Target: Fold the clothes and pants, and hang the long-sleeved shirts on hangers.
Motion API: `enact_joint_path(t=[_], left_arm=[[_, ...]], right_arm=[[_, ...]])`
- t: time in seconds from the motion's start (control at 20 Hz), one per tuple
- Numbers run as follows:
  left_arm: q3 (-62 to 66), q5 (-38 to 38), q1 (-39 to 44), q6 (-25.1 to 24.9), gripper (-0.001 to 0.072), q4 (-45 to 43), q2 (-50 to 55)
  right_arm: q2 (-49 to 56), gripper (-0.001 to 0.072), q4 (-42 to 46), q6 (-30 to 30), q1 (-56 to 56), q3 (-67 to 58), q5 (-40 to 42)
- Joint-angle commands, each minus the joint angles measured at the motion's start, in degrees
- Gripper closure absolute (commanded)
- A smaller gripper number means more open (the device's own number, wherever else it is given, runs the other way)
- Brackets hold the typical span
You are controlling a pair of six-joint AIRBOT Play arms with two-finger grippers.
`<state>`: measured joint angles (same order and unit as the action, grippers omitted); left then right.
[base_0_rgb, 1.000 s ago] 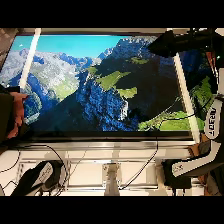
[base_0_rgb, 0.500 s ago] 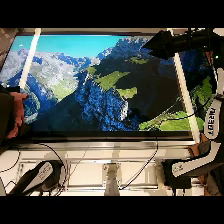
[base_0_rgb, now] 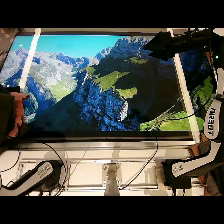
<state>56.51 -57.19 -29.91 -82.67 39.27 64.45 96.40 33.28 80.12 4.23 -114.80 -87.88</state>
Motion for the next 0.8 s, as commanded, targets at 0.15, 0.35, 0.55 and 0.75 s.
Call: enact_joint_path(t=[0.15,0.35,0.55,0.75], left_arm=[[0.00,0.90,-0.07,0.11,0.0700,-0.02,4.59],[1.99,1.25,0.24,7.08,0.0702,-0.04,1.36],[9.25,9.16,4.17,13.22,0.0702,2.40,-8.87],[15.23,34.88,11.76,31.30,0.0703,6.67,-20.85]], right_arm=[[0.02,0.0068,-0.02,0.13,-0.07,-0.07,-2.91],[0.02,0.0673,0.09,0.07,-0.07,-0.07,-3.13],[0.02,0.0674,1.75,0.11,-0.04,-0.07,-1.51],[0.02,0.0675,6.75,0.26,-0.04,-0.07,5.90]])
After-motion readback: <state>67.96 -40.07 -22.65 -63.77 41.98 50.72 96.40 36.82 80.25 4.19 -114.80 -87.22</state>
